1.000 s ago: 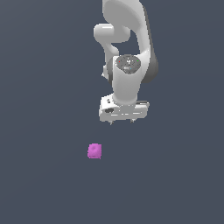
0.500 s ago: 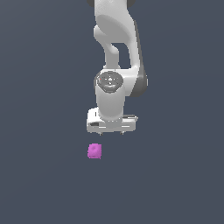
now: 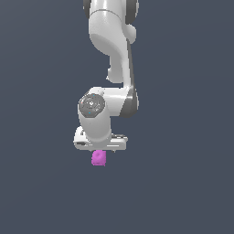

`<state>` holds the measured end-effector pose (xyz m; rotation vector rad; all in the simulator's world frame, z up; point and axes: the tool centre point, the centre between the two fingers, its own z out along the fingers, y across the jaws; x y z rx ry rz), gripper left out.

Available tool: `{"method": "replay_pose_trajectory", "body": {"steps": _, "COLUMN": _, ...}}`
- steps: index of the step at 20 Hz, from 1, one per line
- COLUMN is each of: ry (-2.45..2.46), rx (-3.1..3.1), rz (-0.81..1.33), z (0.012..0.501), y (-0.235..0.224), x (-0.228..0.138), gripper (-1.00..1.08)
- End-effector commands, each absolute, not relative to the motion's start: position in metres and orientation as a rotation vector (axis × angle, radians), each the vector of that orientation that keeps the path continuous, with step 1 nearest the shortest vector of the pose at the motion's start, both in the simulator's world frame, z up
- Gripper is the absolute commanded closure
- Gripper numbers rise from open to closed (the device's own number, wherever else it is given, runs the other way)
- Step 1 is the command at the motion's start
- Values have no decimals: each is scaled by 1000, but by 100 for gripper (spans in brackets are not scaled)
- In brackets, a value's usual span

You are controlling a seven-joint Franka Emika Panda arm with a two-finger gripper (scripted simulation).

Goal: Pick up the object and move it to a goal position.

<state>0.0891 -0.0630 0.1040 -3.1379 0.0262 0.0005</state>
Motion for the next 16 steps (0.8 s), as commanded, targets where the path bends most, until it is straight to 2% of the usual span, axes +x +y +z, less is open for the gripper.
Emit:
{"method": "replay_pose_trajectory", "body": {"steps": 1, "ry": 38, "rx": -3139, "rz": 0, "z": 98, "y": -73, "x": 94, "gripper": -92}}
{"method": "replay_pose_trajectory", "body": {"steps": 16, "ry": 54, "rx": -3141, "rz": 1, "z": 76, "y": -85, "x": 99, "gripper": -92}}
